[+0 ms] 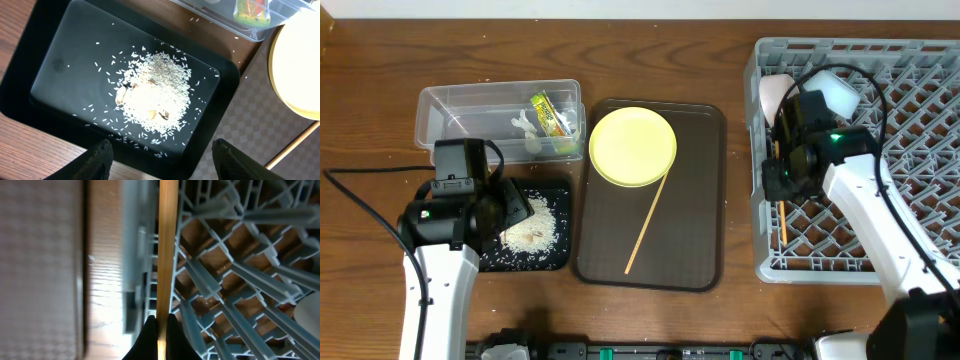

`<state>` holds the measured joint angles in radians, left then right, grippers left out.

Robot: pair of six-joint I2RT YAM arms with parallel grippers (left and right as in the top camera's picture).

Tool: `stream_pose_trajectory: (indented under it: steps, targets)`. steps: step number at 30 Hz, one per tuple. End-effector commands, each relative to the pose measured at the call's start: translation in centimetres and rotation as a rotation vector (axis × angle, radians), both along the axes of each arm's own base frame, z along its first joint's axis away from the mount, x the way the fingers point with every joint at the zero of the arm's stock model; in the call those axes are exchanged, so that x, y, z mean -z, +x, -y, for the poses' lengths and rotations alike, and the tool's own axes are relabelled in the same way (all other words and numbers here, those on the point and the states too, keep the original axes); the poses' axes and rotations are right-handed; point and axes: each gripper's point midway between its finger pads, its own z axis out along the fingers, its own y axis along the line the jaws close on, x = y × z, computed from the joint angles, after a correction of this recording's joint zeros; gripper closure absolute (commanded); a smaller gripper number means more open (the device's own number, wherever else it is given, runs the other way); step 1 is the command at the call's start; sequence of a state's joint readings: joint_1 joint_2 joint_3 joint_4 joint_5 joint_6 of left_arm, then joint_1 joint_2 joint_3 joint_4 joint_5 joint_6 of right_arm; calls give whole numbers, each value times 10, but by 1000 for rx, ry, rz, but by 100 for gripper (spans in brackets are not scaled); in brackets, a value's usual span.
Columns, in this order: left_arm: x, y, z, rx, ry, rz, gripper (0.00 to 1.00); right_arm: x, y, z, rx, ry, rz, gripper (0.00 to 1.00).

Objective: Sort waste into correct bins and load items into the dishwasher rack
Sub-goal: 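Carry the chopstick with the right gripper and stand it in the rack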

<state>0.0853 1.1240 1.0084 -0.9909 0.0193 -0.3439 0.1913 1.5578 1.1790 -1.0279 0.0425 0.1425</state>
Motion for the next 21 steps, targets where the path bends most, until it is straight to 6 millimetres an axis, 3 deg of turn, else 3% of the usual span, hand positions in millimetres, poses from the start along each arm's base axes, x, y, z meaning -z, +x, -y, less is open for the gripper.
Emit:
stream_pose_trajectory:
  steps: [1,5,9,13,17,19,21]
  targets:
    - [-2,1,-2,-20,0,4,33,11,0,9,-3,-23,-11,98]
    - [-2,1,-2,-20,0,4,33,11,9,7,-3,-16,26,83]
    - [-2,0,-2,-20,0,4,33,9,13,6,-3,-14,44,61]
    - [-2,1,-2,-20,0,4,33,-3,22,6,-1,-15,81,58]
    - [-2,1,-2,-20,0,4,33,-37,43,-5,-15,29,179,57]
    - [-2,1,-2,-20,0,4,33,-56,53,-21,-42,89,231,57]
    - [-2,1,-2,-20,0,4,33,-75,60,-49,-99,200,273,56]
